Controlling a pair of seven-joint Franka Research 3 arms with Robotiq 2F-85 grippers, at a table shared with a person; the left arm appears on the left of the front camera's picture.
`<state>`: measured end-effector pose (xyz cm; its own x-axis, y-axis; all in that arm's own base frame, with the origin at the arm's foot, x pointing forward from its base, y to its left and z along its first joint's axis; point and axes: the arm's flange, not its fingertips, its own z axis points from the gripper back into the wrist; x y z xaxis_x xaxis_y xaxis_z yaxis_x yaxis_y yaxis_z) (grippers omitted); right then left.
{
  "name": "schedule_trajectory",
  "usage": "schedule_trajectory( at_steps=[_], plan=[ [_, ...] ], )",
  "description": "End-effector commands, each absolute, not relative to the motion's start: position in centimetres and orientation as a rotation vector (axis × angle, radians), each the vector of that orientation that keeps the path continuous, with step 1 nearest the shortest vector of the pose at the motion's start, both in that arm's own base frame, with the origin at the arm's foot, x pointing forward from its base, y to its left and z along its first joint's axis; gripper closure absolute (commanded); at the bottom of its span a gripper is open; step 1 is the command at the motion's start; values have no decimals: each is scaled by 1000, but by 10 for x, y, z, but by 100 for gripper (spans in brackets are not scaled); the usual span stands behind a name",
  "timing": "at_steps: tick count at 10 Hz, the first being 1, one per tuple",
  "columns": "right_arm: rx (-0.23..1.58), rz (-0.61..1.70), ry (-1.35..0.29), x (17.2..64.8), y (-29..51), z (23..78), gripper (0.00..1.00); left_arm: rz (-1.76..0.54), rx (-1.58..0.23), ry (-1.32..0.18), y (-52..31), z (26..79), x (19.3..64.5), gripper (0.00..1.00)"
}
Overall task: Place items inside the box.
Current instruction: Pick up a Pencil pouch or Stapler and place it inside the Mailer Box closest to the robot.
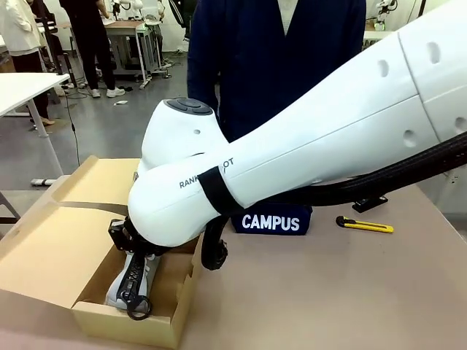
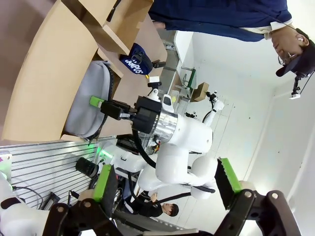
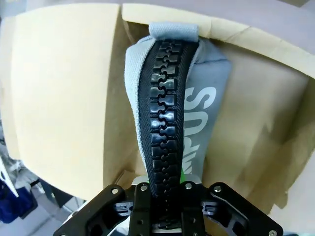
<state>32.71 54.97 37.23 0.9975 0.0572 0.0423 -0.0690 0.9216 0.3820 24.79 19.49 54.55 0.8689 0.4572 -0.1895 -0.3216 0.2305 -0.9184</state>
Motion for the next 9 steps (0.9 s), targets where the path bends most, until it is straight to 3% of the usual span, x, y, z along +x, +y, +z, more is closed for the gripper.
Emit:
schedule_trajectory(
  at_steps=[1, 6, 7, 8, 9],
  plan=[
    [368, 17, -37, 331, 562, 374, 91, 521, -1222, -125, 196, 546, 244, 0],
    [369, 14, -14, 334, 561, 367, 91, 521, -1222, -125, 196, 546, 244, 0],
    [368, 18, -12, 334, 561, 367, 33, 521, -1222, -125, 196, 546, 244, 0],
    [375, 22, -11, 334, 560, 368, 33, 521, -1222, -125, 196, 546, 244, 0],
    [383, 26, -12, 334, 560, 368, 0, 521, -1222, -125, 196, 546, 244, 0]
  ],
)
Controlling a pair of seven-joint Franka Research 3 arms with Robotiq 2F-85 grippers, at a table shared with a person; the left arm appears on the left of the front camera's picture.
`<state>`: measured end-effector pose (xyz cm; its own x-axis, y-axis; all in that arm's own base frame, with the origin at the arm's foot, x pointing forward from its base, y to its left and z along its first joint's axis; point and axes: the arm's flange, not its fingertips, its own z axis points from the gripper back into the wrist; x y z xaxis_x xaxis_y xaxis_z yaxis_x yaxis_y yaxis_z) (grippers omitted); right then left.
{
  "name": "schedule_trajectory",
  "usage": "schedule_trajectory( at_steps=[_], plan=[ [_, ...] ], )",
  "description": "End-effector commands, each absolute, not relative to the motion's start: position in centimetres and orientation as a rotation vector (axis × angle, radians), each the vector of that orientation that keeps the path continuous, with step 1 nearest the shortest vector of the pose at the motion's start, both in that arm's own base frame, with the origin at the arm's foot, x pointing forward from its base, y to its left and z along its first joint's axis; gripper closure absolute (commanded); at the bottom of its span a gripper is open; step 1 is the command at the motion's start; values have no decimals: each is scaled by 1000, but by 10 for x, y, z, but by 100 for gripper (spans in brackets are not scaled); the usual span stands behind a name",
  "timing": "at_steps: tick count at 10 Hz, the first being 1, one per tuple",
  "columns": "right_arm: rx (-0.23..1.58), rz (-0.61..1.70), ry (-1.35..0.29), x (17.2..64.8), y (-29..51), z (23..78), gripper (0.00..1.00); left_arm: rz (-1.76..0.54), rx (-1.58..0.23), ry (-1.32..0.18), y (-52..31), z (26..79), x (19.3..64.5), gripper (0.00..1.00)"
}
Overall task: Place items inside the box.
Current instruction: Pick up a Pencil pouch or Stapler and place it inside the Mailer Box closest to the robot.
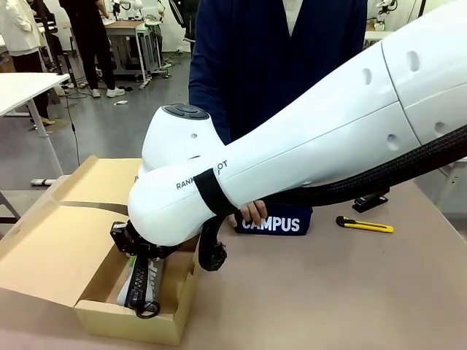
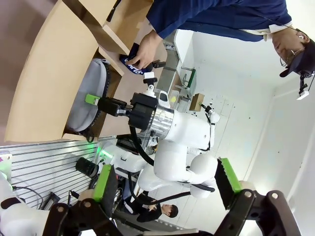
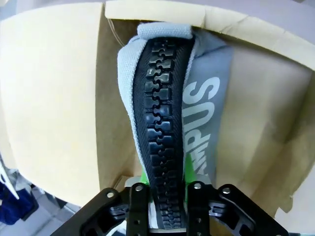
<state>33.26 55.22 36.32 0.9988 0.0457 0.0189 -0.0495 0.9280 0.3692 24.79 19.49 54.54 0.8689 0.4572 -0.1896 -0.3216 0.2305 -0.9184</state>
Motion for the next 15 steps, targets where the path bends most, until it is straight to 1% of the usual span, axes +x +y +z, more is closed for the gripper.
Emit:
schedule_trajectory(
  at_steps=[1, 2, 8, 9, 10, 11, 12, 13, 14, 15],
  plan=[
    [389, 25, -14, 334, 559, 368, 26, 521, -1222, -125, 196, 546, 244, 0],
    [400, 28, -13, 334, 558, 370, 0, 521, -1222, -125, 196, 546, 244, 0],
    [457, 81, -3, 324, 549, 387, 0, 521, -1222, -125, 196, 546, 244, 0],
    [462, 132, 101, 313, 541, 401, 0, 521, -1222, -125, 196, 546, 244, 0],
    [513, 231, 193, 299, 519, 424, 0, 521, -1222, -125, 196, 546, 244, 0],
    [519, 304, 210, 283, 488, 447, 0, 521, -1222, -125, 196, 546, 244, 0],
    [502, 349, 193, 269, 452, 467, 0, 521, -1222, -125, 196, 546, 244, 0],
    [529, 355, 181, 260, 402, 481, 0, 521, -1222, -125, 196, 546, 244, 0],
    [604, 370, 218, 255, 354, 486, 0, 521, -1222, -125, 196, 546, 244, 0],
    [693, 345, 205, 249, 308, 483, 0, 521, -1222, -125, 196, 546, 244, 0]
  ],
)
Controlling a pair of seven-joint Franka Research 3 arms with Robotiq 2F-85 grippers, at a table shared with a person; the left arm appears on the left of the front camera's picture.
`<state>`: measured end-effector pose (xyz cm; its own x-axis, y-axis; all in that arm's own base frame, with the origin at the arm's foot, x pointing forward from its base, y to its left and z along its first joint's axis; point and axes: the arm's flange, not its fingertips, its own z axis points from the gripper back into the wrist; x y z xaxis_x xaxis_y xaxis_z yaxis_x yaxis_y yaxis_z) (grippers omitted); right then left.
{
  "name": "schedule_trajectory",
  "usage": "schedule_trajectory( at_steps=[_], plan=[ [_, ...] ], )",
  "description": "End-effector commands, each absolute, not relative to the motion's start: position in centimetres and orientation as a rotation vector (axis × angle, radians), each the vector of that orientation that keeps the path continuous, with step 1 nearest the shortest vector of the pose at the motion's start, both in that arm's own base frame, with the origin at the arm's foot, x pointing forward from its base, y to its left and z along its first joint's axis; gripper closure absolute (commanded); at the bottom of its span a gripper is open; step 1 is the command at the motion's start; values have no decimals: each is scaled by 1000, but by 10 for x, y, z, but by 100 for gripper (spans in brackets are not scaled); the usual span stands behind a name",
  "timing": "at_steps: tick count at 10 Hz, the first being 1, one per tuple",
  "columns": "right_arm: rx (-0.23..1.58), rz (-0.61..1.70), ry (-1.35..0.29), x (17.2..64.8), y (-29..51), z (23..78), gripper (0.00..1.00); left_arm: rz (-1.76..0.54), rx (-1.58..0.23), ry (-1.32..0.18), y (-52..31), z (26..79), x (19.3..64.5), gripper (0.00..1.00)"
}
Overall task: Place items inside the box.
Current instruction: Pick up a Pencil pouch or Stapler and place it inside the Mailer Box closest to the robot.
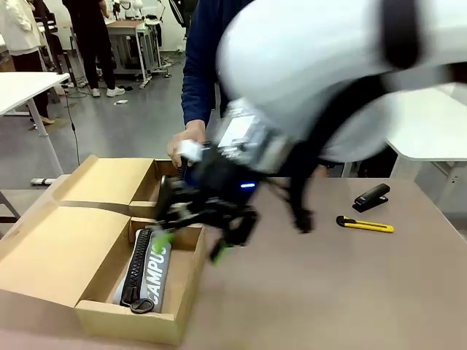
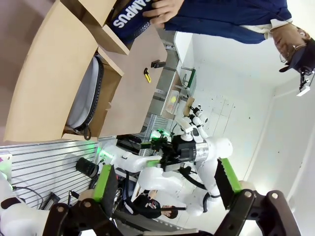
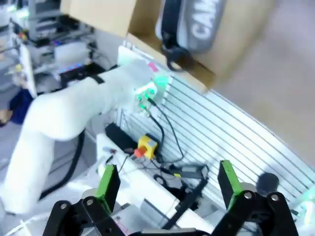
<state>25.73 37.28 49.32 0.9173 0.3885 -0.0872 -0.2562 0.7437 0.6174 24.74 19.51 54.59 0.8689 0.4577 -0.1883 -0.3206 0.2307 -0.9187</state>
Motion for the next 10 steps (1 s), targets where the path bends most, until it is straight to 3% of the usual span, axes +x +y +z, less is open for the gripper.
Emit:
schedule_trajectory(
  at_steps=[1, 2, 3, 5, 6, 7, 10],
  plan=[
    [792, 252, 133, 242, 266, 478, 0, 521, -1222, -125, 196, 546, 244, 0],
    [958, 80, 13, 235, 231, 469, 0, 521, -1222, -125, 196, 546, 244, 0],
    [726, 315, 192, 254, 314, 493, 0, 521, -1222, -125, 196, 546, 244, 0],
    [726, 315, 192, 254, 314, 493, 0, 521, -1222, -125, 196, 546, 244, 0],
    [810, 248, 150, 238, 270, 483, 0, 521, -1222, -125, 196, 546, 244, 0],
    [988, 197, 100, 260, 234, 498, 0, 521, -1222, -125, 196, 546, 244, 0],
    [1230, 25, 11, 277, 64, 519, 0, 521, -1222, -125, 196, 546, 244, 0]
  ],
)
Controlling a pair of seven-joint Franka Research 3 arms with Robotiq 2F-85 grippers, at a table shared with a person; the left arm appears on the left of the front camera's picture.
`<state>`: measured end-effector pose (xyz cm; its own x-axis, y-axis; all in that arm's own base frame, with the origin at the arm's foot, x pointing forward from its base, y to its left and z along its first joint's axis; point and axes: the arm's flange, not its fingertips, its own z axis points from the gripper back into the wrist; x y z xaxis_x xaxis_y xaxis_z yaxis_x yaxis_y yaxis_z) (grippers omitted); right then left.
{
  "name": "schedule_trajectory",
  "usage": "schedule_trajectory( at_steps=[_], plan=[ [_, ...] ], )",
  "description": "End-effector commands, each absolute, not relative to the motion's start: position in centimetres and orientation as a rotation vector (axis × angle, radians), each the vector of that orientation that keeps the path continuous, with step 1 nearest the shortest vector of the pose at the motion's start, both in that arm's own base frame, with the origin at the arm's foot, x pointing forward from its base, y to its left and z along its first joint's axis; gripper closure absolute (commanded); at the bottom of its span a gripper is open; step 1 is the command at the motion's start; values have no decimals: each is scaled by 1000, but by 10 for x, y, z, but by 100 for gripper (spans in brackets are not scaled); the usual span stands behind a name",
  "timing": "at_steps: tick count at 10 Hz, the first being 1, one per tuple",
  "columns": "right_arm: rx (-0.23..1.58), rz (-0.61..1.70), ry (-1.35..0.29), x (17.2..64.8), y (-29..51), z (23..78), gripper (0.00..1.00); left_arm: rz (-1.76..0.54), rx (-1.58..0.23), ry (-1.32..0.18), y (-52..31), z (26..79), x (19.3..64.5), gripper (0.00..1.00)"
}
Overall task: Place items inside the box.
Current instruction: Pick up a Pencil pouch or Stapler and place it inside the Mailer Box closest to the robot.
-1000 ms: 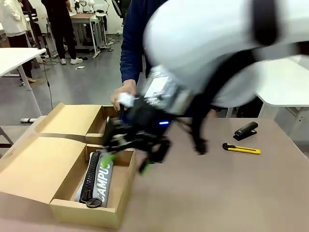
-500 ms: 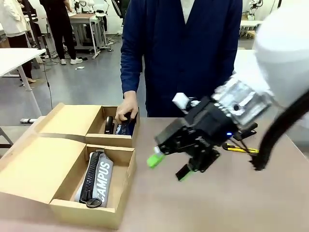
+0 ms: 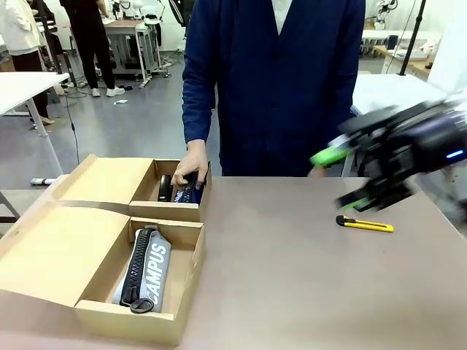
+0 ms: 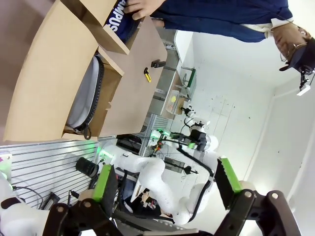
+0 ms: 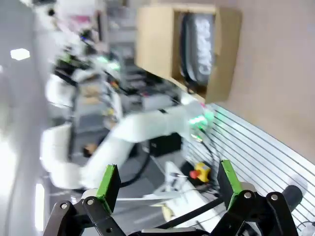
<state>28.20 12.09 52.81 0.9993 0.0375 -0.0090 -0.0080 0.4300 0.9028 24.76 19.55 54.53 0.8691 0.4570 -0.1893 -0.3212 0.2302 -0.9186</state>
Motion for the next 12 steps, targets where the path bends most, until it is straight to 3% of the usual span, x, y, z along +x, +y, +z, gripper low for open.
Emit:
schedule_trajectory(
  at_steps=[1, 4, 6, 7, 12],
  plan=[
    [1336, 43, 35, 272, 2, 512, 0, 521, -1222, -125, 196, 546, 244, 0],
    [1424, -214, -109, 263, -87, 468, 0, 521, -1222, -125, 196, 546, 244, 0],
    [1302, -429, -241, 280, -60, 446, 0, 521, -1222, -125, 196, 546, 244, 0],
    [1425, -255, -123, 263, -120, 479, 0, 521, -1222, -125, 196, 546, 244, 0],
    [1425, -255, -123, 263, -120, 479, 0, 521, -1222, -125, 196, 546, 244, 0]
  ],
)
